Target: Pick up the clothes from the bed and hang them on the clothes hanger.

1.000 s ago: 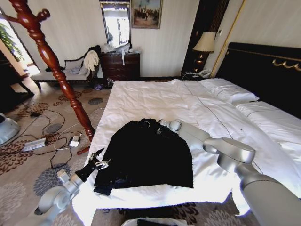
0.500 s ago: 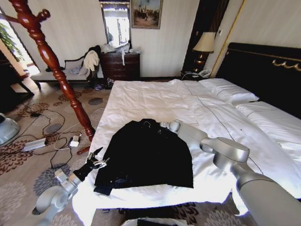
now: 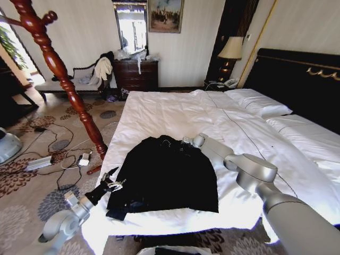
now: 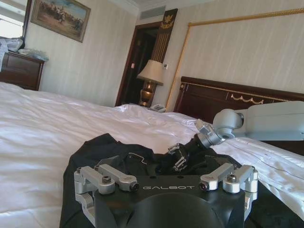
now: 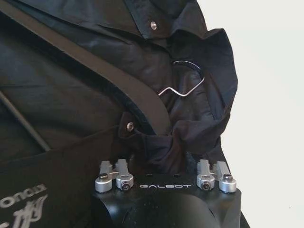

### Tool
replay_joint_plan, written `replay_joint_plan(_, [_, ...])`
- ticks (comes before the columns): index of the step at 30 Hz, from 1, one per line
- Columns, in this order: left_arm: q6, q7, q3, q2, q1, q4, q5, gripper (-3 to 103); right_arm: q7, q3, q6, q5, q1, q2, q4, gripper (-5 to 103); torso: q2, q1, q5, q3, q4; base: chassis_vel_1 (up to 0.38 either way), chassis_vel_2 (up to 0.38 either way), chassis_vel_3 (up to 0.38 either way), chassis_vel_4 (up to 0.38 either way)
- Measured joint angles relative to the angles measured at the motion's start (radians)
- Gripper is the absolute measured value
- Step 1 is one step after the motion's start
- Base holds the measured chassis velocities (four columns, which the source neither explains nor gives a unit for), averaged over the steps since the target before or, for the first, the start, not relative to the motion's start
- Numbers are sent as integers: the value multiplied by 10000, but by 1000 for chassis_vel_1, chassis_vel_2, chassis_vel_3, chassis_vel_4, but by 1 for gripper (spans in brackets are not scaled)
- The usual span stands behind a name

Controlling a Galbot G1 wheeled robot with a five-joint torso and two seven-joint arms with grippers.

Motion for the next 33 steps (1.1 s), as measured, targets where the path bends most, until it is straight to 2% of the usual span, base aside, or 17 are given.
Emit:
replay_joint_plan(4, [55, -6, 93, 0, -8, -149, 51, 100, 53, 174, -3, -258, 52, 228, -250, 79, -1, 2, 1, 1, 5, 0, 0, 0, 0])
replay_joint_plan(5, [55, -6, 93, 0, -8, -149, 51, 100, 53, 174, -3, -258, 52, 228, -250, 79, -1, 2, 1, 1, 5, 0, 0, 0, 0])
replay_joint_plan(7, [80, -9, 101, 0, 17, -253, 59, 100, -82, 243, 1, -488, 137, 319, -358, 90, -1, 2, 4, 2, 8, 0, 0, 0, 0])
replay_joint_plan(10, [96, -17, 111, -11, 36, -332, 60, 100, -356, 393, 129, -850, 282, 477, -649, 95, -2, 2, 5, 3, 13, 0, 0, 0, 0])
replay_joint_plan(15, [109, -39, 135, -62, 114, -527, 95, 100, -996, 601, 348, -1295, 638, 717, -1195, 102, -2, 3, 4, 3, 6, 0, 0, 0, 0])
replay_joint_plan(17, [117, -41, 88, -90, 208, -663, 99, 100, -1080, 624, 358, -1405, 722, 802, -1356, 100, -2, 3, 3, 2, 5, 0, 0, 0, 0])
replay_joint_plan(19, [124, -41, 30, -119, 306, -758, 112, 100, -1084, 748, 351, -1606, 751, 915, -1602, 90, -2, 3, 2, 1, 7, 0, 0, 0, 0])
replay_joint_plan(20, [124, -41, 30, -119, 306, -758, 112, 100, -1084, 748, 351, -1606, 751, 915, -1602, 90, -2, 3, 2, 1, 7, 0, 0, 0, 0])
replay_joint_plan(22, [128, -42, -14, -128, 392, -810, 140, 100, -1081, 872, 338, -1804, 744, 1007, -1770, 79, -3, 3, 3, 1, 6, 0, 0, 0, 0])
replay_joint_plan(25, [130, -42, -61, -148, 453, -858, 157, 100, -1058, 1028, 327, -2056, 707, 1089, -1895, 74, -2, 3, 2, 0, 6, 0, 0, 0, 0])
replay_joint_plan(29, [158, -40, -129, -205, 565, -985, 172, 100, -1019, 1234, 296, -2349, 687, 1227, -2087, 52, -2, 2, 2, 0, 6, 0, 0, 0, 0])
replay_joint_plan(31, [164, -39, -152, -206, 592, -1013, 174, 100, -1022, 1242, 288, -2389, 691, 1247, -2099, 52, -2, 3, 3, 0, 5, 0, 0, 0, 0])
replay_joint_plan(33, [178, -35, -214, -193, 662, -1074, 175, 100, -1020, 1259, 261, -2460, 710, 1310, -2160, 41, -2, 2, 2, 0, 6, 0, 0, 0, 0])
